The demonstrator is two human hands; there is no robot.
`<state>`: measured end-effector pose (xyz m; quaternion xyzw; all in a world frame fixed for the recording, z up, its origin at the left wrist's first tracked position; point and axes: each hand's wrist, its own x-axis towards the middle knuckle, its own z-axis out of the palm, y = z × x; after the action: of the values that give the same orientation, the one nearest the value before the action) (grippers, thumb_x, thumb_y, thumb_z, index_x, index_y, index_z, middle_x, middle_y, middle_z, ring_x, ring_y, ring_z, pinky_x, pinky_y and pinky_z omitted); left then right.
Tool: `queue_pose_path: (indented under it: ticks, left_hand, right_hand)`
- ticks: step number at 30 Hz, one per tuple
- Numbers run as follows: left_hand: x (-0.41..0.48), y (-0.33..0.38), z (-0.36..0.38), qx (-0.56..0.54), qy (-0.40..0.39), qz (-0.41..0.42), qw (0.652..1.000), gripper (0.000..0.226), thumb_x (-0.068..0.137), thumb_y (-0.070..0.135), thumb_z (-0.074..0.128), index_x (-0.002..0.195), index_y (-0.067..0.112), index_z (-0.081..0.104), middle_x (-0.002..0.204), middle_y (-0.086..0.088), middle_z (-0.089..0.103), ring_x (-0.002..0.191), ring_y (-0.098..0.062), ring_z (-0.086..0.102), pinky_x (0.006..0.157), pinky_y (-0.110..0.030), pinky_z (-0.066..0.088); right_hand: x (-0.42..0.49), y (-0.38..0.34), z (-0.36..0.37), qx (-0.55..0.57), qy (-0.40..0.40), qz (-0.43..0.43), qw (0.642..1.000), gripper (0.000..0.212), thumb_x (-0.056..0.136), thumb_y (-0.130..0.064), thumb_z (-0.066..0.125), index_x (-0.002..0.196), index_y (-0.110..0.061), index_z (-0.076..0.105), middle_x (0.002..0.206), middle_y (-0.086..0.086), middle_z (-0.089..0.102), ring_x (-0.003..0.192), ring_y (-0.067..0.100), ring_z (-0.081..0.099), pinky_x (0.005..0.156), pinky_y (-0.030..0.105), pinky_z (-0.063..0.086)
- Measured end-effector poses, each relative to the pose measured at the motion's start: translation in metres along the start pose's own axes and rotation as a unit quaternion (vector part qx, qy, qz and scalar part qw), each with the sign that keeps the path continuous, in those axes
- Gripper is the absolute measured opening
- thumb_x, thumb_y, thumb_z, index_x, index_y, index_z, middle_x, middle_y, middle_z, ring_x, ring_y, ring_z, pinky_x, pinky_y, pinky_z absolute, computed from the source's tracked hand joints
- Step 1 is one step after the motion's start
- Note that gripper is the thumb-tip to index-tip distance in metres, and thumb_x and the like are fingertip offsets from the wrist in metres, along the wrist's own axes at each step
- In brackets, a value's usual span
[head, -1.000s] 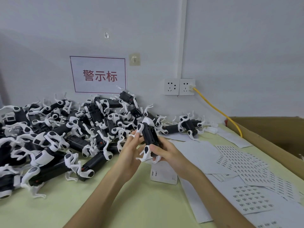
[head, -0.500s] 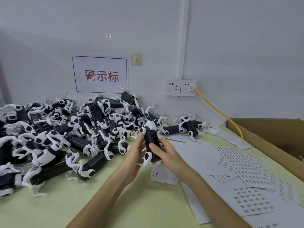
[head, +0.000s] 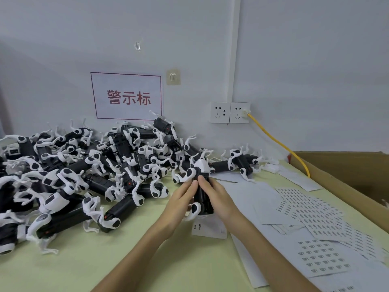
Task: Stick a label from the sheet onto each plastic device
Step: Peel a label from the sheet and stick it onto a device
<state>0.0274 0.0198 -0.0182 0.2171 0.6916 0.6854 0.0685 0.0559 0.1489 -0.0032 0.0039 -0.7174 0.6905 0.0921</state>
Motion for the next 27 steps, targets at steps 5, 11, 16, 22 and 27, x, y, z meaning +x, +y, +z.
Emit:
queue_pose_path:
  ticks: [5,11,16,22,27]
  left_hand:
    - [0.001,-0.001,0.0,-0.009,-0.01,0.019,1.0,0.03,0.105,0.036,0.046,0.125,0.027,0.067,0.115,0.002,0.076,0.108,-0.015,0.071,0.088,-0.027,0.057]
    - [0.001,0.0,-0.002,-0.012,-0.007,0.023,1.0,0.037,0.097,0.046,0.049,0.122,0.027,0.069,0.112,-0.001,0.077,0.107,-0.021,0.072,0.088,-0.029,0.058]
    - [0.0,0.003,-0.003,-0.025,-0.005,0.018,1.0,0.048,0.092,0.053,0.048,0.126,0.026,0.068,0.118,-0.007,0.075,0.113,-0.029,0.069,0.099,-0.044,0.051]
    - [0.0,0.006,-0.002,-0.043,0.009,-0.015,0.999,0.062,0.107,0.05,0.029,0.125,0.002,0.064,0.109,-0.016,0.074,0.104,-0.033,0.068,0.113,-0.059,0.038]
    - [0.003,0.009,-0.003,-0.101,0.052,-0.037,0.993,0.06,0.11,0.047,0.025,0.125,0.006,0.066,0.105,-0.024,0.073,0.102,-0.033,0.068,0.109,-0.058,0.044]
  right_hand:
    - [0.001,0.001,0.0,0.015,0.019,0.011,1.0,0.035,0.096,-0.053,0.053,0.108,-0.025,0.072,0.105,-0.003,0.076,0.097,0.009,0.071,0.087,0.026,0.054]
    - [0.0,-0.002,-0.002,0.066,0.022,0.038,0.997,0.037,0.1,-0.043,0.052,0.111,-0.014,0.072,0.111,0.014,0.073,0.104,0.028,0.07,0.093,0.043,0.056]
    - [0.0,-0.004,-0.006,0.09,0.002,0.047,0.995,0.041,0.103,-0.043,0.043,0.114,-0.017,0.073,0.108,0.014,0.075,0.103,0.028,0.071,0.083,0.037,0.057]
    - [0.002,-0.001,-0.006,0.074,-0.009,0.022,0.997,0.038,0.103,-0.034,0.045,0.115,-0.006,0.068,0.107,0.021,0.072,0.1,0.036,0.07,0.087,0.048,0.055]
    - [0.001,-0.002,-0.005,0.048,-0.044,-0.01,0.998,0.025,0.102,-0.017,0.051,0.119,-0.011,0.068,0.11,0.016,0.072,0.094,0.025,0.07,0.085,0.044,0.055]
